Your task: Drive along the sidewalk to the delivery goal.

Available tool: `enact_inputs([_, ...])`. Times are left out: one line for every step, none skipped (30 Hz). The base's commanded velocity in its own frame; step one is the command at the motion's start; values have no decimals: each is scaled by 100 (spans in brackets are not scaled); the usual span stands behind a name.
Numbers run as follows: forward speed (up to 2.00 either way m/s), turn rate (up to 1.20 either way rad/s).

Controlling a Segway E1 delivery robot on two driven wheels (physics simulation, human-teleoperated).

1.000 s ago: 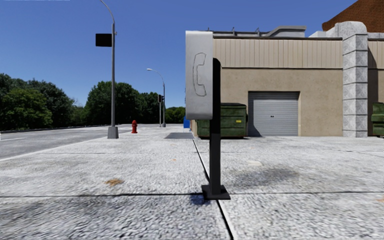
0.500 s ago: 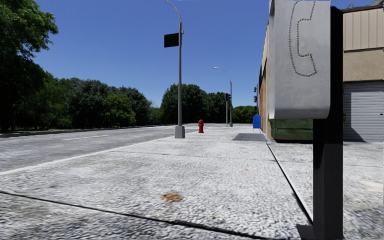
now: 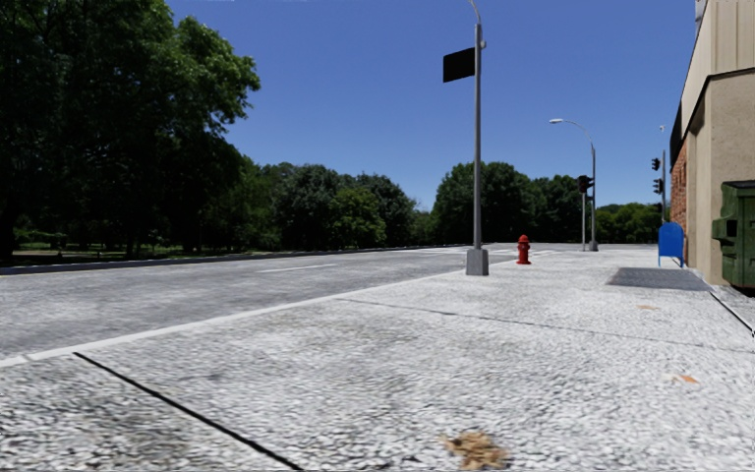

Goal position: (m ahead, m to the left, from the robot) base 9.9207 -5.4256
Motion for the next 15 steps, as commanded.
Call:
enact_inputs([82, 0])
enact_inputs([82, 0])
enact_inputs([82, 0])
enact_inputs([82, 0])
enact_inputs([82, 0])
enact_inputs([85, -3])
enact_inputs([91, -29])
enact_inputs([93, -42])
enact_inputs([93, -50])
enact_inputs([93, -50])
enact_inputs([95, -54])
enact_inputs([98, -56])
enact_inputs([110, -57])
enact_inputs([140, -57])
enact_inputs([140, -57])
